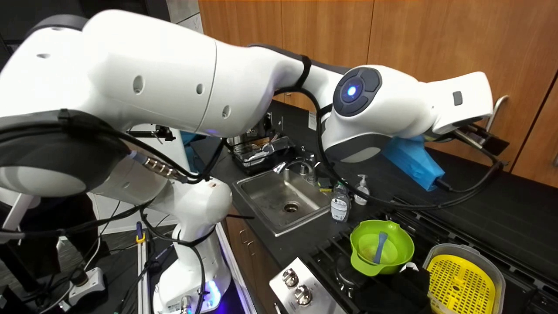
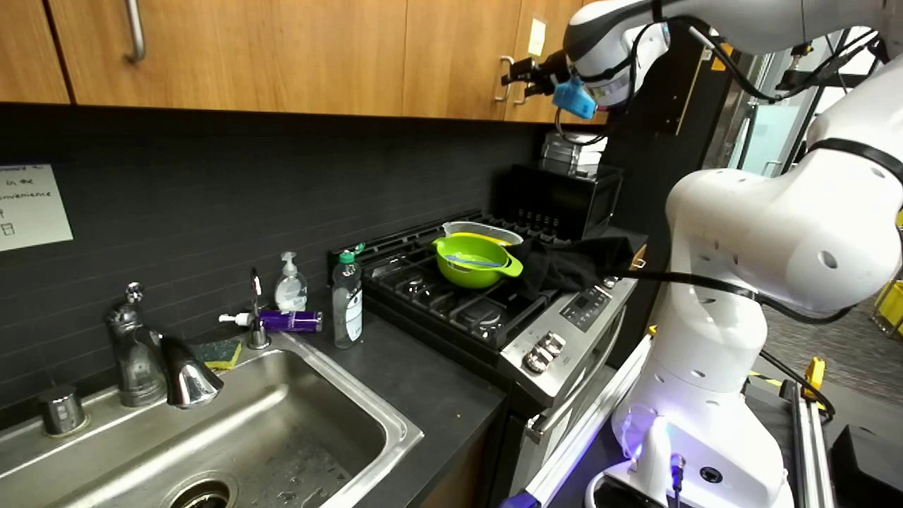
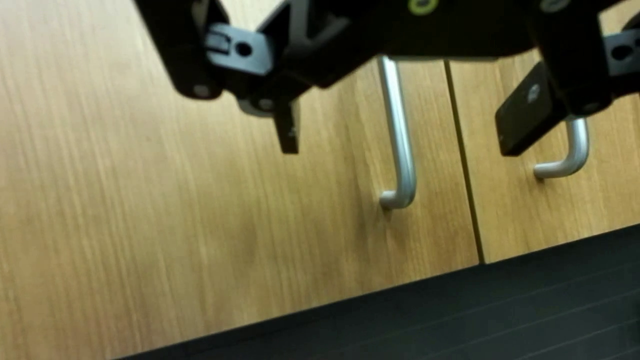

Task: Open the top left cabinet door

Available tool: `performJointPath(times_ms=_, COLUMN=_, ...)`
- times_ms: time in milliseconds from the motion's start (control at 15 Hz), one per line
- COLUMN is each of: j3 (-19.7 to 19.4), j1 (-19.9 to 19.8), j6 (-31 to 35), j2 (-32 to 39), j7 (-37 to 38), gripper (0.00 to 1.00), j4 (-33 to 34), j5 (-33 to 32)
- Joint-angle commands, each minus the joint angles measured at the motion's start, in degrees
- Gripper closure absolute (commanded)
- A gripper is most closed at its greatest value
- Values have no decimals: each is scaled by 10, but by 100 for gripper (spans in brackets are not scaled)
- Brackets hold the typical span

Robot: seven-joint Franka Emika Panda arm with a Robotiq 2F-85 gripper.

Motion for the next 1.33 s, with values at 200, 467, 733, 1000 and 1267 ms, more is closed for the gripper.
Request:
performJointPath(times_ms=200, j3=-48, j1=35, j6=39, j2=-28, j7=65, gripper=0, j4=-4, j5=-114)
performJointPath(times_ms=467, j3=-62, j1=51, j6=24, j2=-27, j7=64, gripper=0, j4=2, j5=-158)
performJointPath(times_ms=733, j3=-74, j1=85, j6=14, j2=-15, j7=69, gripper=0, j4=25, j5=-165)
performJointPath(times_ms=1000, j3=-74, j1=102, j6=10, j2=-13, j7=67, gripper=0, j4=40, j5=-166)
performJointPath(times_ms=1267, j3=-84, j1=110, j6=5, j2=-13, j7=65, gripper=0, j4=51, j5=-166)
